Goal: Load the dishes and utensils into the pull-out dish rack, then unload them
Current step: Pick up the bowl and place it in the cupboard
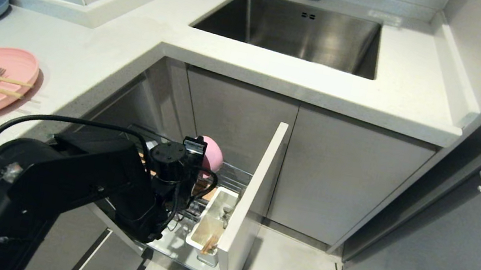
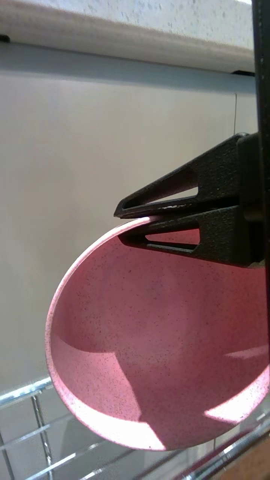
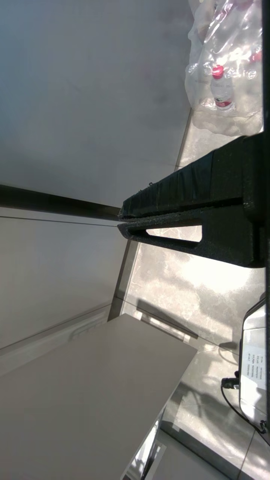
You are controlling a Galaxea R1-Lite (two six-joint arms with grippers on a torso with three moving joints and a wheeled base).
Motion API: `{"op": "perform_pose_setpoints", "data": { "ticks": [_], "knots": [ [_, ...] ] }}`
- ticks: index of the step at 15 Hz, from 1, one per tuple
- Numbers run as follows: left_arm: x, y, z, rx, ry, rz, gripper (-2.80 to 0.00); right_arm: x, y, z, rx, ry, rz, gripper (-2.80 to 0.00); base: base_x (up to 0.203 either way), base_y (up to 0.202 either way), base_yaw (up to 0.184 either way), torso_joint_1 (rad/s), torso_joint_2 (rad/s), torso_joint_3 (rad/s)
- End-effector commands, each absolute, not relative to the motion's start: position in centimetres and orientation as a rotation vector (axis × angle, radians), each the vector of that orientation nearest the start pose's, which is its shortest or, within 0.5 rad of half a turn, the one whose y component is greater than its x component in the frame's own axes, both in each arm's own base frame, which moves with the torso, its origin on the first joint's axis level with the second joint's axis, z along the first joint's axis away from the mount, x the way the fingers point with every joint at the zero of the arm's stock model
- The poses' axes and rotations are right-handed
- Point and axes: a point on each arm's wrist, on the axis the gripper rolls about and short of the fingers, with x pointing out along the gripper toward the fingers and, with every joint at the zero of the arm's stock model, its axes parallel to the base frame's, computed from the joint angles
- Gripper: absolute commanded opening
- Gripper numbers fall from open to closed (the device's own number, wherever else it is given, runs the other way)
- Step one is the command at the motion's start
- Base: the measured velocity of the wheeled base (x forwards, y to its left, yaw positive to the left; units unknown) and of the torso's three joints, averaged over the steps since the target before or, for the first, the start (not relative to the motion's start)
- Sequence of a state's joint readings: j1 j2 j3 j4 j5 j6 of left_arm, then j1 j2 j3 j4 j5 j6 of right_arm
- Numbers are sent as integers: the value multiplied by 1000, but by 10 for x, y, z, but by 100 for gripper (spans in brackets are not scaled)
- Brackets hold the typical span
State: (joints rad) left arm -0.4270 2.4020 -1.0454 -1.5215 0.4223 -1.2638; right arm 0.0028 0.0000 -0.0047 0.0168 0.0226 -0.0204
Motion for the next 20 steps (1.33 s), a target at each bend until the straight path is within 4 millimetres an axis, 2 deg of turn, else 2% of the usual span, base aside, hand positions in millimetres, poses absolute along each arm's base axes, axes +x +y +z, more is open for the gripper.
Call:
{"op": "perform_pose_setpoints", "data": {
  "ticks": [1,13,14,20],
  "knots": [
    [397,-171,60,-1336,-126,-97,-280,-23,0,75,-21,12,26,-280,0,0,0,0,0,0],
    [398,-171,53,-1329,-114,-88,-280,-23,0,75,-21,12,26,-280,0,0,0,0,0,0],
    [397,-171,53,-1328,-112,-85,0,-23,0,75,-21,12,26,-280,0,0,0,0,0,0],
    [391,-168,56,-1316,-102,-78,0,-23,0,75,-21,12,26,-280,0,0,0,0,0,0]
  ]
}}
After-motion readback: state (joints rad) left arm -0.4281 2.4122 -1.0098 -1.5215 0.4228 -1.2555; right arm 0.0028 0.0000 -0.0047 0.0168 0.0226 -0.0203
